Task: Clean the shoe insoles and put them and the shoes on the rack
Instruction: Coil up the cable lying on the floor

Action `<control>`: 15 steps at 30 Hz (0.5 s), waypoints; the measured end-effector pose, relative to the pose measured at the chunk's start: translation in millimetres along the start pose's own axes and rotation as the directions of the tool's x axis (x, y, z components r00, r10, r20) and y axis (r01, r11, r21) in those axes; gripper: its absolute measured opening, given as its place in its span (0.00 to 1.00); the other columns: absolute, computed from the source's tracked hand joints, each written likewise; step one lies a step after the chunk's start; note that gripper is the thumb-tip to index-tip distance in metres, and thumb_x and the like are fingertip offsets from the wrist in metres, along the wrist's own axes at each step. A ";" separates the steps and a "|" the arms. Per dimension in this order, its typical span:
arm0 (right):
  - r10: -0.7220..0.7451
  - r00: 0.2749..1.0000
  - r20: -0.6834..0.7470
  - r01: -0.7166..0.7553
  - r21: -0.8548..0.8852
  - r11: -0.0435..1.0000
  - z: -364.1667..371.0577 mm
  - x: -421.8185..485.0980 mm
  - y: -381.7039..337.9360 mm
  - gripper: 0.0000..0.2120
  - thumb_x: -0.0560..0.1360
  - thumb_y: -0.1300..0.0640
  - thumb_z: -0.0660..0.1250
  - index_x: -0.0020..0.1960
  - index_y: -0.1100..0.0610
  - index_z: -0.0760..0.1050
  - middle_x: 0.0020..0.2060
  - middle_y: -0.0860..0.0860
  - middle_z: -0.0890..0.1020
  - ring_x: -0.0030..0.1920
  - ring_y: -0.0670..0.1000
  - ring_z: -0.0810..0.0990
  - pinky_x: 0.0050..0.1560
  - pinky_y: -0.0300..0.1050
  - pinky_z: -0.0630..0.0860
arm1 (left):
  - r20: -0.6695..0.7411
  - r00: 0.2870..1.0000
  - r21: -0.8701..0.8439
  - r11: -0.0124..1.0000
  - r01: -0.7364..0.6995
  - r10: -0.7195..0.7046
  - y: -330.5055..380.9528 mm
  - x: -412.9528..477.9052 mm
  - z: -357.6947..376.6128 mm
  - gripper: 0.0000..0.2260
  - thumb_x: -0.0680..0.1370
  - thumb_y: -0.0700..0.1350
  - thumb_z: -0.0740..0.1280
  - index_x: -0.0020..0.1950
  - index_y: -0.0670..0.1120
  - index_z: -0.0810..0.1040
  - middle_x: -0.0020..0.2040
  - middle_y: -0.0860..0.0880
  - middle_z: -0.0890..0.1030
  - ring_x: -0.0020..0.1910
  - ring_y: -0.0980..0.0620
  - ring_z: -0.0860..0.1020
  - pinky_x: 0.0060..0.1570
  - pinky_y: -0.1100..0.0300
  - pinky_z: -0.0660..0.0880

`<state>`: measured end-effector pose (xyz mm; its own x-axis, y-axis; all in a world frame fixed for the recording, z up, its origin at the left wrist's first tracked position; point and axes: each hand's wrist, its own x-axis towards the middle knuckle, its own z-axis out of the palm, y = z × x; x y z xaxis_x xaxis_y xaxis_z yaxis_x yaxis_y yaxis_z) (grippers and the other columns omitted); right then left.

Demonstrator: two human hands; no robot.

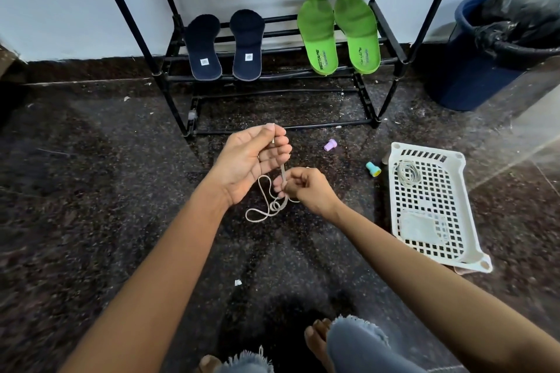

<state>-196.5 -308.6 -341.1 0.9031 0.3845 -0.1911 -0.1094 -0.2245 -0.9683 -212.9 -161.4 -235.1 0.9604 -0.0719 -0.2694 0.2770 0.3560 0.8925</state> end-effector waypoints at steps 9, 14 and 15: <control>0.001 0.980 0.199 -0.042 0.206 0.978 8.3 -40.5 -19.3 0.08 0.79 0.68 0.59 0.48 0.64 0.77 0.35 0.51 0.82 0.34 0.47 0.78 0.40 0.37 0.76 | -0.075 0.992 0.028 0.995 -0.095 0.097 -11.0 18.2 -16.6 0.10 0.82 0.39 0.61 0.46 0.39 0.82 0.49 0.45 0.85 0.56 0.48 0.82 0.58 0.54 0.78; -0.082 0.993 0.081 0.054 0.305 0.951 -0.8 -45.9 -74.9 0.09 0.79 0.64 0.60 0.47 0.62 0.79 0.36 0.51 0.83 0.27 0.44 0.71 0.31 0.35 0.69 | -0.030 0.999 0.229 0.973 -0.007 0.014 -29.6 19.1 -22.7 0.09 0.81 0.38 0.62 0.47 0.39 0.82 0.42 0.47 0.85 0.44 0.53 0.83 0.47 0.54 0.81; -0.091 0.995 0.050 0.071 0.312 0.948 -4.8 -40.8 -86.3 0.09 0.78 0.63 0.61 0.48 0.64 0.79 0.35 0.51 0.83 0.26 0.43 0.69 0.30 0.35 0.69 | -0.007 1.000 0.233 0.972 0.012 -0.011 -32.9 17.8 -22.4 0.08 0.80 0.38 0.63 0.48 0.39 0.82 0.42 0.45 0.84 0.43 0.52 0.83 0.47 0.52 0.81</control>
<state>-221.9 -309.2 -249.0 0.8876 0.4471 -0.1104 -0.1691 0.0935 -0.9812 -205.7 -153.5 -277.4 0.9570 -0.0688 -0.2817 0.2885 0.1279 0.9489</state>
